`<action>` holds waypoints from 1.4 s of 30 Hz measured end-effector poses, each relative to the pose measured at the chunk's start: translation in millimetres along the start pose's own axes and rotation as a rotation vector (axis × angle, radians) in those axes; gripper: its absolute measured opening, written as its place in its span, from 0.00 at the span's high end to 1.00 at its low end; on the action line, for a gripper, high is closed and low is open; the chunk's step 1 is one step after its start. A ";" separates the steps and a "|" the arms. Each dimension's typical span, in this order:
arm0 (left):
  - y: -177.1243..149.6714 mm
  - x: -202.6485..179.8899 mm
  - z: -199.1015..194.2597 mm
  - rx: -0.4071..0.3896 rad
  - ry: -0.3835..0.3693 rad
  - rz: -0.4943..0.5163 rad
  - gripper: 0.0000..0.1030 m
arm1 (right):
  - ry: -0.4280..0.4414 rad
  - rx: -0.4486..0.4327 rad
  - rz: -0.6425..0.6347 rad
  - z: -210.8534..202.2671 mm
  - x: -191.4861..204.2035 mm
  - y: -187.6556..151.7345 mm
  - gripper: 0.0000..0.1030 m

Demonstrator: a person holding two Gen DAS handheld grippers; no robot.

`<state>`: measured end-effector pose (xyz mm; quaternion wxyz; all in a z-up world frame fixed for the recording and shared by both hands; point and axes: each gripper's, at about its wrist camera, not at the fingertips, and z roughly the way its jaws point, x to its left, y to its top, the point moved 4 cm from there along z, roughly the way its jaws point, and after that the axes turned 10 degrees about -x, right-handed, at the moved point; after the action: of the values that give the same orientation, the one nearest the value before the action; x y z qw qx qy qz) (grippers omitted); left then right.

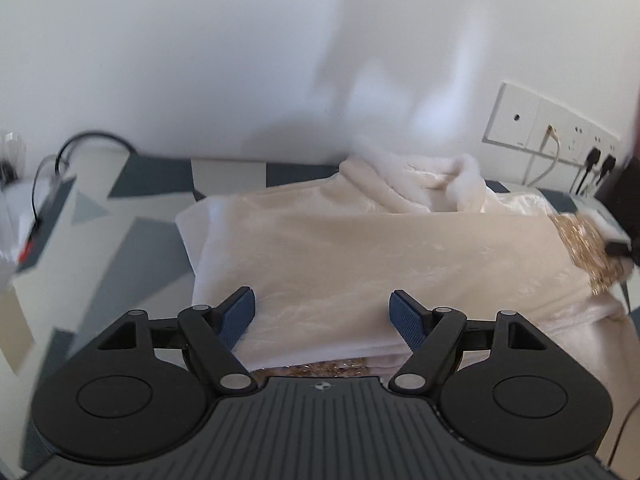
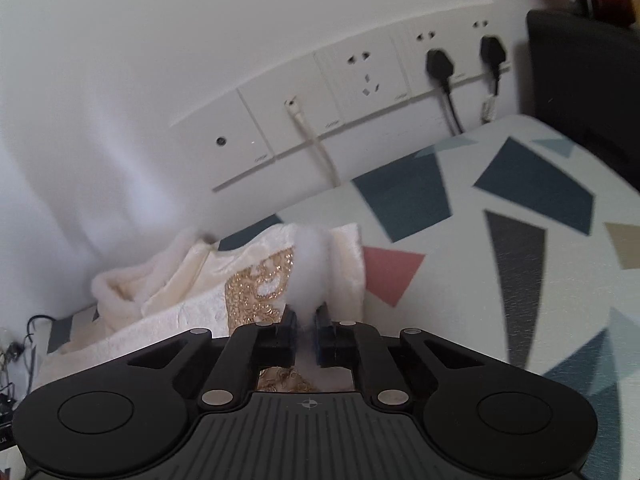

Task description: Fold clothes

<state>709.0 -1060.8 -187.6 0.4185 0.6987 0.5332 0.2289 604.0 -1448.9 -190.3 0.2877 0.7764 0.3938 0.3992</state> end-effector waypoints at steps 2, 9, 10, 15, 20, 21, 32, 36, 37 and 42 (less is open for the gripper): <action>-3.2 -2.4 5.2 0.009 0.007 0.038 0.25 | -0.021 0.039 -0.033 -0.4 -1.1 -5.8 0.93; -8.9 -14.6 8.0 0.047 0.073 0.178 0.22 | -0.080 0.064 -0.019 6.6 -11.3 -17.9 0.85; -5.8 -17.4 1.1 0.039 0.080 0.186 0.22 | -0.102 0.051 -0.042 1.7 -8.1 -16.8 0.71; -10.5 -20.6 -43.8 0.008 0.115 0.166 0.02 | -0.197 -0.013 -0.153 -37.9 5.0 -16.0 0.08; -56.5 -7.5 -69.3 0.167 0.174 0.105 0.02 | -0.202 0.084 -0.205 -65.8 0.4 -47.1 0.01; -65.1 -6.7 -72.4 0.193 0.181 0.099 0.02 | -0.223 0.116 -0.214 -68.7 -2.0 -55.7 0.01; -95.4 -4.8 -84.4 0.223 0.231 0.002 0.00 | -0.292 0.293 -0.233 -91.8 -23.3 -110.2 0.01; -96.6 -7.3 -82.8 0.206 0.256 -0.022 0.00 | -0.289 0.246 -0.239 -91.5 -24.8 -113.4 0.01; -97.2 -7.5 -83.1 0.197 0.262 -0.033 0.00 | -0.280 0.229 -0.247 -92.2 -24.8 -114.2 0.01; -96.7 -10.0 -83.8 0.197 0.296 -0.058 0.00 | -0.219 0.174 -0.297 -95.8 -27.7 -115.8 0.01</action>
<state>588.0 -1033.7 -220.8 0.2715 0.6791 0.6289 0.2638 468.4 -1398.8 -239.9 0.3161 0.7706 0.5033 0.2301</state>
